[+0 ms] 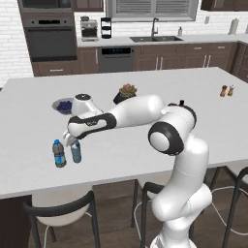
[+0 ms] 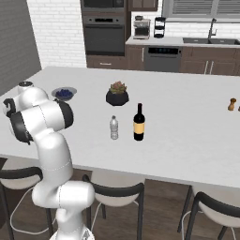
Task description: Move the plastic bottles in the middle to the plastics group, and the glass bottles in the middle to the glass group.
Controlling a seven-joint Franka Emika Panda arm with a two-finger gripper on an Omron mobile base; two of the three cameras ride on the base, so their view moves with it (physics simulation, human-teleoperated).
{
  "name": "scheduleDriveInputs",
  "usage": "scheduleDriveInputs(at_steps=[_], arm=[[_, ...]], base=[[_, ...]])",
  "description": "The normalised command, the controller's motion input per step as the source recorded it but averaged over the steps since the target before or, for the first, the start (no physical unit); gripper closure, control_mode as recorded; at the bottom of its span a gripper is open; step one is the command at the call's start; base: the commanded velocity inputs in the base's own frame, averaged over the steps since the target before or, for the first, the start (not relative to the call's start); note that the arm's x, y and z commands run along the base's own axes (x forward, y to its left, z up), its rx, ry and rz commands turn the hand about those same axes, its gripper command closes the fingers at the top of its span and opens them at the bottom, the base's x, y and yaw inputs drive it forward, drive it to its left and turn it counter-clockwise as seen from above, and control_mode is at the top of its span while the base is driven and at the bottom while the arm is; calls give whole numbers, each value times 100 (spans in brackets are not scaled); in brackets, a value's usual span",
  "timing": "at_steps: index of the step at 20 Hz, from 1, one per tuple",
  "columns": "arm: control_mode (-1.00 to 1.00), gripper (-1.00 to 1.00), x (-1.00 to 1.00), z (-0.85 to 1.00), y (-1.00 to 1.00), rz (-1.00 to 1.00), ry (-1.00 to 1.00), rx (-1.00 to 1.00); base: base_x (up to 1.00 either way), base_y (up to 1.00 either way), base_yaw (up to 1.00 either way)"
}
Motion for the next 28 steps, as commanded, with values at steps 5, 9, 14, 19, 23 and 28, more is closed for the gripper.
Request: scheduleDriveInputs(at_steps=[5,9,14,19,23,28], arm=[[-100,-100,0,0,0,0,0,0],[-100,-100,0,7,0,0,0,0],[-100,-100,-3,76,0,0,-1,-2],[-100,-100,-24,82,0,0,0,0],[-100,-100,-42,49,-10,-3,0,0],[-100,-100,-52,6,-61,-19,0,0]], base=[[0,0,0],[0,0,0],[0,0,0],[0,0,0],[0,0,0],[0,0,0]])
